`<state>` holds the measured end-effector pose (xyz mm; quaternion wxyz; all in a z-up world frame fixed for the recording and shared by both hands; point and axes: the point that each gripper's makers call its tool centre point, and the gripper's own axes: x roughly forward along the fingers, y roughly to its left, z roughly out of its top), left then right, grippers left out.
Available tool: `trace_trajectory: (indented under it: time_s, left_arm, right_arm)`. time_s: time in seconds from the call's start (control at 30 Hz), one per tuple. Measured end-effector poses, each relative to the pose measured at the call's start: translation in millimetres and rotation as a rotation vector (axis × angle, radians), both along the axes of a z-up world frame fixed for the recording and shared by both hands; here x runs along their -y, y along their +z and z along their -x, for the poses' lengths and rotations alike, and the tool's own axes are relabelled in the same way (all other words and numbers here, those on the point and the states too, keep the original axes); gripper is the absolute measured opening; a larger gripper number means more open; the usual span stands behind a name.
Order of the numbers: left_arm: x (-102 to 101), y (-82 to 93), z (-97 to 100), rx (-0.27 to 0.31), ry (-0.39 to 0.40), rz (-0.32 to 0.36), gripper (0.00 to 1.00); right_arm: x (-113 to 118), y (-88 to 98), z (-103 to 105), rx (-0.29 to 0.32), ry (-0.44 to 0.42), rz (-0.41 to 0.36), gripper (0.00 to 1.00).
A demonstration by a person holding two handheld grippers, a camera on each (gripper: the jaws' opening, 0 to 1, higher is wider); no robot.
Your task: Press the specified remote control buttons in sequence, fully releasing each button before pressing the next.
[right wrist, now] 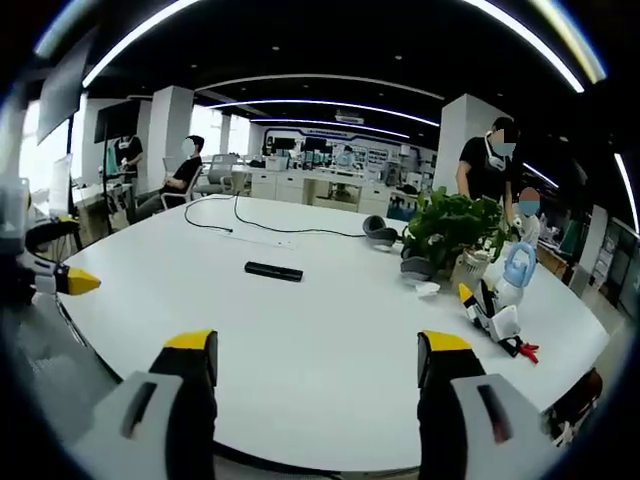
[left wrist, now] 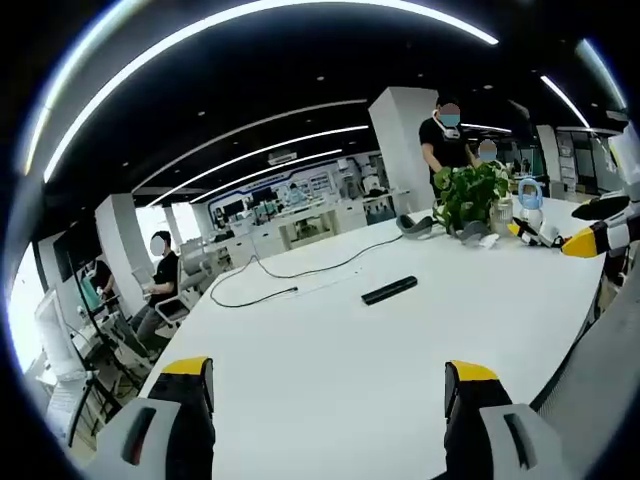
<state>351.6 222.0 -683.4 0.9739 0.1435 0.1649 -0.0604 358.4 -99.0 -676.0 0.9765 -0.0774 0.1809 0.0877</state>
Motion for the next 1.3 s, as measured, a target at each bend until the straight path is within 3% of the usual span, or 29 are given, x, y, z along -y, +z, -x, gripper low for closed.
trace_trajectory:
  time_s: [0.57, 1.3]
  left_arm:
    - [-1, 0.2, 0.6, 0.001, 0.005, -0.005, 1.00]
    - [4, -10.2, 0.9, -0.050, -0.024, -0.026, 1.00]
  right_arm:
    - [0, -4.8, 1, -0.025, 0.005, 0.025, 0.81]
    - [-2, -8.6, 2, -0.046, 0.020, 0.037, 0.76]
